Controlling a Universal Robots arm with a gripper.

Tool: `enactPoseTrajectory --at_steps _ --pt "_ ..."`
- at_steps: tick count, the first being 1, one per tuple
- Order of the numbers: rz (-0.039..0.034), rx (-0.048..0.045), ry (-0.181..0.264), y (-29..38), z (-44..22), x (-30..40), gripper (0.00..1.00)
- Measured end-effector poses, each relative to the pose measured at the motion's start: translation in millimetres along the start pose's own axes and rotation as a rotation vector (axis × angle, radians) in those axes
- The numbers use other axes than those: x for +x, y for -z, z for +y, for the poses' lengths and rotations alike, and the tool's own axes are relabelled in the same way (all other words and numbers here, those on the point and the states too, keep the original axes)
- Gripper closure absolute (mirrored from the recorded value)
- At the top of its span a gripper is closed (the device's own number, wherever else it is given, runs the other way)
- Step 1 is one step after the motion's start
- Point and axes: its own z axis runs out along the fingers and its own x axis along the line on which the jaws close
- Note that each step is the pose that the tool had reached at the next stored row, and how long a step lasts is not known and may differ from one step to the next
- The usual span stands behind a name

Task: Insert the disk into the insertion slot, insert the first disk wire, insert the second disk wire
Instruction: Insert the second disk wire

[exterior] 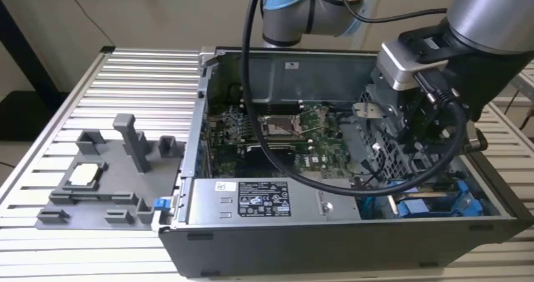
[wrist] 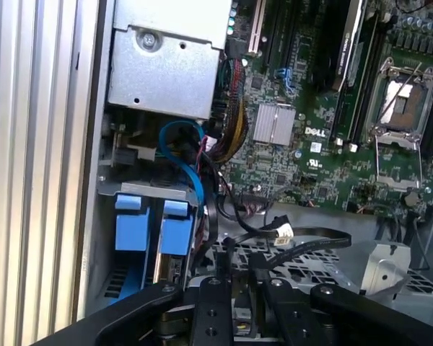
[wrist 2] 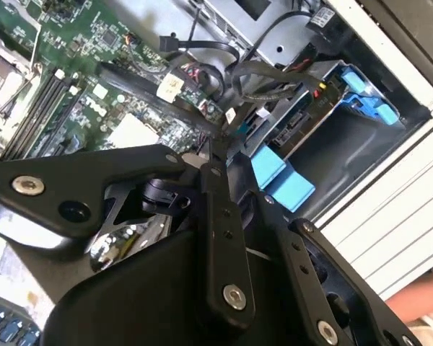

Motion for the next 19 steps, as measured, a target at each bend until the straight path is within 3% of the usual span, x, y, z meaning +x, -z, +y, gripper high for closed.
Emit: enactPoseTrajectory --at_steps 6,11,19 --pt "0.001 0.0004 -0.003 -2.7 0.4 0.4 0.75" --pt "0.0008 0.0004 -0.004 -2.4 0.9 3.4 0.84" --pt "0.0003 -0.0043 -0.005 -0.8 -1.2 25.4 0.84"
